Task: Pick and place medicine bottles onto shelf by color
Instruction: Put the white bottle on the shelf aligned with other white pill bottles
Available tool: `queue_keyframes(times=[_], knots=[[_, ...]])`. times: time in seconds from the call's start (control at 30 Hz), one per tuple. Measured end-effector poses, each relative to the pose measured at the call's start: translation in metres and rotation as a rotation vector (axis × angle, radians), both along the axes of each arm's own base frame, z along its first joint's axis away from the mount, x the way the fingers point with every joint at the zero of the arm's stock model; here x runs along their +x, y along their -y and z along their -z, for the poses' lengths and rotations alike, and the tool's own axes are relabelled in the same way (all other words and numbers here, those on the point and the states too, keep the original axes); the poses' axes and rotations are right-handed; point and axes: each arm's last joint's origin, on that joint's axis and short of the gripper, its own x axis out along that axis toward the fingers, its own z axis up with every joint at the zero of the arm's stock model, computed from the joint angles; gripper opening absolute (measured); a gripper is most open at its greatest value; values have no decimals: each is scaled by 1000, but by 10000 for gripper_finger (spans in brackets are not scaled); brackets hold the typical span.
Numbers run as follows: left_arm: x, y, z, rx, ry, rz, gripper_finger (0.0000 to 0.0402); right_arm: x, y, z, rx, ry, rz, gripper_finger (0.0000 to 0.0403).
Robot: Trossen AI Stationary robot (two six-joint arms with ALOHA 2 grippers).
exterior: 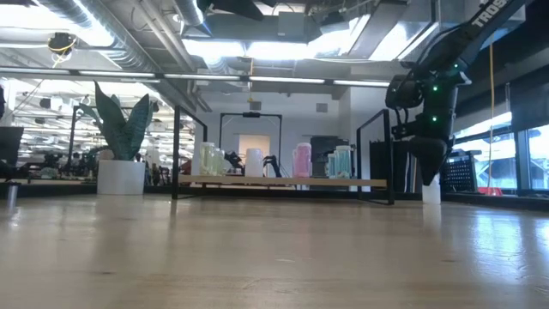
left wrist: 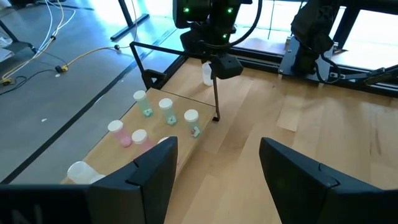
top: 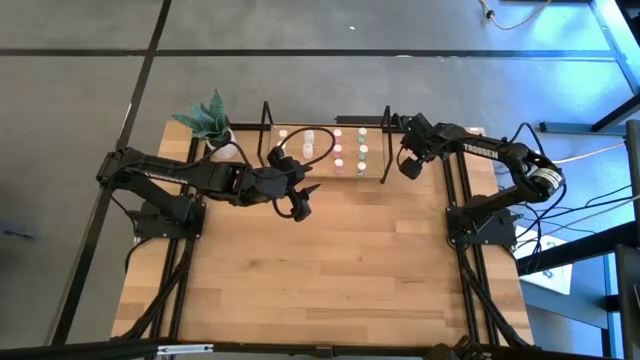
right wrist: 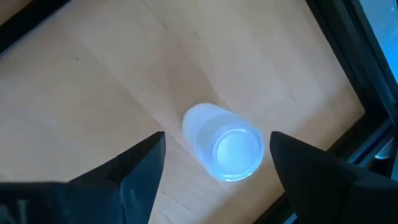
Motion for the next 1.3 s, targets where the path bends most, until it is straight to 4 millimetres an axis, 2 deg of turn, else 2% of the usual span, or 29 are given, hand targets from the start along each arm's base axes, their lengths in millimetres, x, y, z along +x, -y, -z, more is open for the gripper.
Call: queue_keyframes(times=[0.63,1.03,1.17,1.3], knots=[[0,0,0,0,0,0,221,0,0,0,-1,1,-8,154],[0,0,0,0,0,0,221,-5,-8,-1,101,-15,5,151],[0,0,0,0,0,0,221,-10,-19,-7,157,-26,-10,151],[0,0,0,0,0,0,221,-14,-34,-22,154,-18,-18,151]])
